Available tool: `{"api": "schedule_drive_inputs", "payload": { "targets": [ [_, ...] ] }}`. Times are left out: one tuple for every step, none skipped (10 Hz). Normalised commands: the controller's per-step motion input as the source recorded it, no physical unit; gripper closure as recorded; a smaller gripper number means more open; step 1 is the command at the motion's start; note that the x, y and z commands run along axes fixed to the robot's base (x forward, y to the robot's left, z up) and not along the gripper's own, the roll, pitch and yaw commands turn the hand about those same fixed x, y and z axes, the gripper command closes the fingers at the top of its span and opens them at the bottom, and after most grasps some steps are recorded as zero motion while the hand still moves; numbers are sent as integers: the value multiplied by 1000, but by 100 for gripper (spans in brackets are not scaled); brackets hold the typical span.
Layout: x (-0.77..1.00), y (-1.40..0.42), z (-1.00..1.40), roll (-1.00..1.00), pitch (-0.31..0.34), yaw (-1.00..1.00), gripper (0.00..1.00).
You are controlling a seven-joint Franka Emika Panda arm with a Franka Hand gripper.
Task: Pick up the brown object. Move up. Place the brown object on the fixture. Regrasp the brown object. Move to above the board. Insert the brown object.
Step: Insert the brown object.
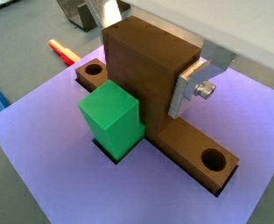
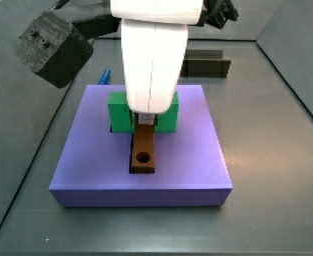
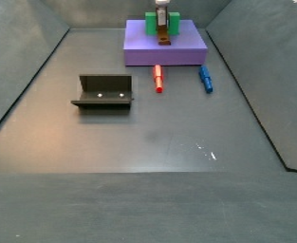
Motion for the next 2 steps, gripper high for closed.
{"api": "schedule_drive_inputs", "payload": {
  "targets": [
    [0,0,-251,31,0,-34,100],
    [0,0,0,0,0,0,100]
  ]
}}
